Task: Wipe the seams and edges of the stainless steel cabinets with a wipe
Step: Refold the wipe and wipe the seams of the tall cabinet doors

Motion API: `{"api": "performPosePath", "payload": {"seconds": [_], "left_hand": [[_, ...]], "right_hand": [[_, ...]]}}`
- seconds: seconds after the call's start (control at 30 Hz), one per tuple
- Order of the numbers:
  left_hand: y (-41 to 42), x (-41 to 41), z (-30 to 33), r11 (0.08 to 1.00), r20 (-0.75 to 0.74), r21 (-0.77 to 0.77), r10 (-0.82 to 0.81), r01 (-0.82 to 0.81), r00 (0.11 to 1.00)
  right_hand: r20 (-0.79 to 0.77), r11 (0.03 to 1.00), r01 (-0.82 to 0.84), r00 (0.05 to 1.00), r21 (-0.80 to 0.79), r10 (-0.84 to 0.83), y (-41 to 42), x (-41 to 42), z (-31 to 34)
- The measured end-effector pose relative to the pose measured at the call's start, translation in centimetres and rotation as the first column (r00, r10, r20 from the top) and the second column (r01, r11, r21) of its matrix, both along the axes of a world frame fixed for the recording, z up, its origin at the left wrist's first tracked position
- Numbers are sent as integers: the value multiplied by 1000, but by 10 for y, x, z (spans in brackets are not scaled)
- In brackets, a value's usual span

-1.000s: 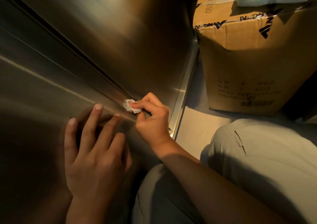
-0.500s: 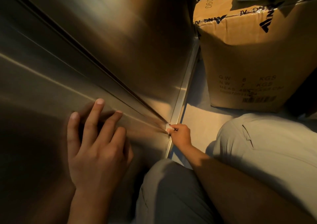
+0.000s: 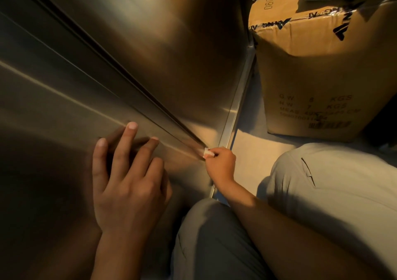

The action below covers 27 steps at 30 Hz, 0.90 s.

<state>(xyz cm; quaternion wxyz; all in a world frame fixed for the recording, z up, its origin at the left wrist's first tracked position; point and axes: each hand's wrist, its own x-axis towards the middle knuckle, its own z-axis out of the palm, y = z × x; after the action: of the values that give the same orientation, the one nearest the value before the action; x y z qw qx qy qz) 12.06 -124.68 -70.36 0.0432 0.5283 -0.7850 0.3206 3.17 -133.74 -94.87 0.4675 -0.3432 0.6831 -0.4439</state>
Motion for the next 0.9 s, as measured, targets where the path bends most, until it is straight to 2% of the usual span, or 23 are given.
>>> {"api": "performPosePath", "payload": {"seconds": [0.2,0.3,0.37,0.5,0.63,0.77,0.83,0.9], "left_hand": [[0,0,0,1000,7,5,15,-15,1000],[0,1,-1,1000,2,7,16,-16,1000],[1,3,-2,1000,7,20,22,-22,1000],[-1,6,-4,999,16,23,39,-39,999],[-3,2,-11,999,1,-38,21,-21,1000],[-5,3,-13,999,-6,-47,16,-17,1000],[-4,1,-13,999,-29,-47,12,-13,1000],[-3,0,-13,999,-28,-37,8,-9,1000]], "right_hand": [[100,951,4,995,-308,29,-4,1,89],[174,832,61,984,-552,44,-4,2,141],[234,775,72,967,-628,100,-3,0,169],[302,755,21,924,-655,236,1,-11,196],[352,688,48,884,-724,308,4,-14,215],[225,650,31,950,-760,217,-2,-8,182],[136,690,4,981,-724,138,2,-2,144],[99,769,-8,991,-640,92,8,3,112]]}}
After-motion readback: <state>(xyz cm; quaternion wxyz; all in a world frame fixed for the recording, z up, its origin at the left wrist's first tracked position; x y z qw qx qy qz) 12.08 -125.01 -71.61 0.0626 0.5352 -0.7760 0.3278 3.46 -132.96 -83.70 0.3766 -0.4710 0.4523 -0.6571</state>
